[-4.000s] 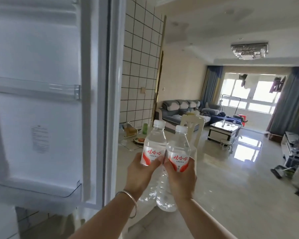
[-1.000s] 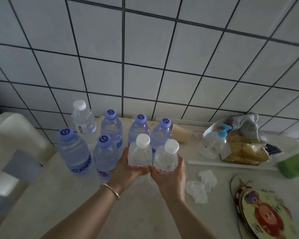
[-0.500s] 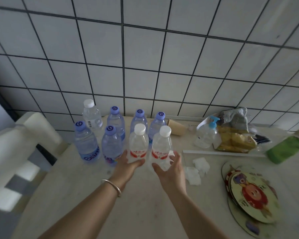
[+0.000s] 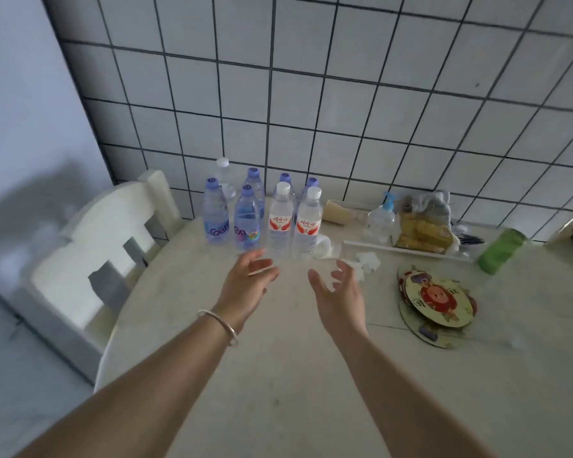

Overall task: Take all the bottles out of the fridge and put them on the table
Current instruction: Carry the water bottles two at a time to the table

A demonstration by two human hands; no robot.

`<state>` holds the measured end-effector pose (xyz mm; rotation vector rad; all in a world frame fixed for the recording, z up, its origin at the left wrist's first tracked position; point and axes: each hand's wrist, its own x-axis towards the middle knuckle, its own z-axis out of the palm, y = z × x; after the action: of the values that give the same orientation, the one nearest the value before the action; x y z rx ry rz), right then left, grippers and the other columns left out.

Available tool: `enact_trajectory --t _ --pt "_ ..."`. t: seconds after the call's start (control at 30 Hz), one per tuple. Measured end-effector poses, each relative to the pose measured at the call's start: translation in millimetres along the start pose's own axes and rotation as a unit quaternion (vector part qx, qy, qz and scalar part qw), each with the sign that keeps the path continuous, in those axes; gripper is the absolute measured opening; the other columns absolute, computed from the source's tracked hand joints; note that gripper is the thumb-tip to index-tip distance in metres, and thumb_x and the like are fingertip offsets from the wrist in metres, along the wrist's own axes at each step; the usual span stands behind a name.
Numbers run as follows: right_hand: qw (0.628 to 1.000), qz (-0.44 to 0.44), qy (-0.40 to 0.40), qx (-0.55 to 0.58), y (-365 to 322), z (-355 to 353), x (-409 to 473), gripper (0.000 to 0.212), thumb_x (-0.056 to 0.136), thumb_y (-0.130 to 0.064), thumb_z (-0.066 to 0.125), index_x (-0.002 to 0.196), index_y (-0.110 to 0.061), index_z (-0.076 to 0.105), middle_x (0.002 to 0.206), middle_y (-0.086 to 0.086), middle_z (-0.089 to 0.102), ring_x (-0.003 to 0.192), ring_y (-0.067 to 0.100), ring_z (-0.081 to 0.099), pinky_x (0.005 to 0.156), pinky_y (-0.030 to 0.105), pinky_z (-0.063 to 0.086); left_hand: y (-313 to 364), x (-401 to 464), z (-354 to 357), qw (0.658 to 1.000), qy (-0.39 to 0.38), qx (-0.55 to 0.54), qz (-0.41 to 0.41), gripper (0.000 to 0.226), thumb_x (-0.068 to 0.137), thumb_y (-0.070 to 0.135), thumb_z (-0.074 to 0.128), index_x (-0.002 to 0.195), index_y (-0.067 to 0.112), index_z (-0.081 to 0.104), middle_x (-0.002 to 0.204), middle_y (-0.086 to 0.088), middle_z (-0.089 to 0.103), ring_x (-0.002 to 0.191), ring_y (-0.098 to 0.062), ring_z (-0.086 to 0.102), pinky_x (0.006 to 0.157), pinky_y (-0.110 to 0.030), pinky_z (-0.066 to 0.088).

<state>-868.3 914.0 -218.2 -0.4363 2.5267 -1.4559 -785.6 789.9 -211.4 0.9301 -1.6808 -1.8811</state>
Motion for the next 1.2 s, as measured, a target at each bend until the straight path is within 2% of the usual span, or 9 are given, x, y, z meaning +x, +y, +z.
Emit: enact_trajectory --t 0.13,0.33,0.57,0.73,0.8,0.9,1.2 --pt "1.0 -0.021 -0.011 0.005 -12 -23 -61 0.06 0.086 -0.047 0.057 0.135 -0.019 0.038 0.13 0.0 0.052 0.119 0.021 0.051 0.098 0.036 0.041 11 -72 -14 1.0 0.018 -0.014 0.01 0.035 0.087 0.01 0.061 0.119 0.02 0.053 0.107 -0.001 0.06 0.092 -0.014 0.057 0.079 -0.033 0.044" --pt "0.999 -0.042 -0.014 0.029 -34 -47 -150 0.058 0.086 -0.047 0.057 0.134 -0.021 0.038 0.129 0.0 0.052 0.119 0.02 0.051 0.097 0.037 0.043 24 -158 -43 0.999 0.017 -0.025 0.03 0.033 0.087 0.007 0.06 0.117 0.018 0.055 0.104 -0.004 0.063 0.093 -0.017 0.058 0.073 -0.03 0.045" --pt "0.998 -0.055 0.021 0.021 -49 -62 -266 0.056 0.087 -0.047 0.055 0.135 -0.024 0.037 0.13 -0.002 0.051 0.118 0.016 0.051 0.096 0.032 0.041 21 -256 -85 0.994 -0.044 -0.087 0.042 0.026 0.088 0.0 0.054 0.103 0.021 0.056 0.093 -0.002 0.06 0.093 -0.02 0.053 0.076 -0.031 0.041" --pt "0.997 -0.034 0.065 0.036 -53 -56 -366 0.054 0.087 -0.046 0.056 0.133 -0.024 0.039 0.128 -0.001 0.052 0.116 0.017 0.052 0.095 0.032 0.041 9 -327 -132 0.995 -0.068 -0.062 0.046 0.028 0.086 0.003 0.06 0.101 0.026 0.059 0.095 0.0 0.063 0.088 -0.015 0.057 0.074 -0.029 0.046" --pt "0.998 -0.03 0.056 0.027 -59 -50 -403 0.054 0.088 -0.046 0.055 0.133 -0.023 0.038 0.129 -0.001 0.052 0.115 0.017 0.052 0.094 0.032 0.041 10 -357 -155 0.995 -0.066 -0.053 0.046 0.027 0.086 0.006 0.061 0.1 0.028 0.059 0.096 0.001 0.064 0.089 -0.014 0.059 0.08 -0.033 0.048" --pt "0.997 -0.051 0.046 0.031 -78 -42 -451 0.05 0.088 -0.045 0.055 0.131 -0.024 0.039 0.129 -0.002 0.051 0.114 0.015 0.052 0.091 0.03 0.04 20 -399 -188 0.994 -0.075 -0.04 0.071 0.028 0.088 0.008 0.06 0.112 0.021 0.057 0.098 0.002 0.063 0.09 -0.013 0.059 0.084 -0.033 0.048" --pt "0.99 -0.138 -0.016 0.018 -141 -10 -547 0.053 0.089 -0.045 0.054 0.134 -0.022 0.038 0.133 -0.002 0.049 0.118 0.016 0.05 0.097 0.032 0.039 41 -488 -278 0.99 -0.012 -0.053 0.127 0.027 0.089 0.007 0.058 0.111 0.022 0.055 0.095 0.004 0.063 0.085 -0.01 0.058 0.077 -0.026 0.048"
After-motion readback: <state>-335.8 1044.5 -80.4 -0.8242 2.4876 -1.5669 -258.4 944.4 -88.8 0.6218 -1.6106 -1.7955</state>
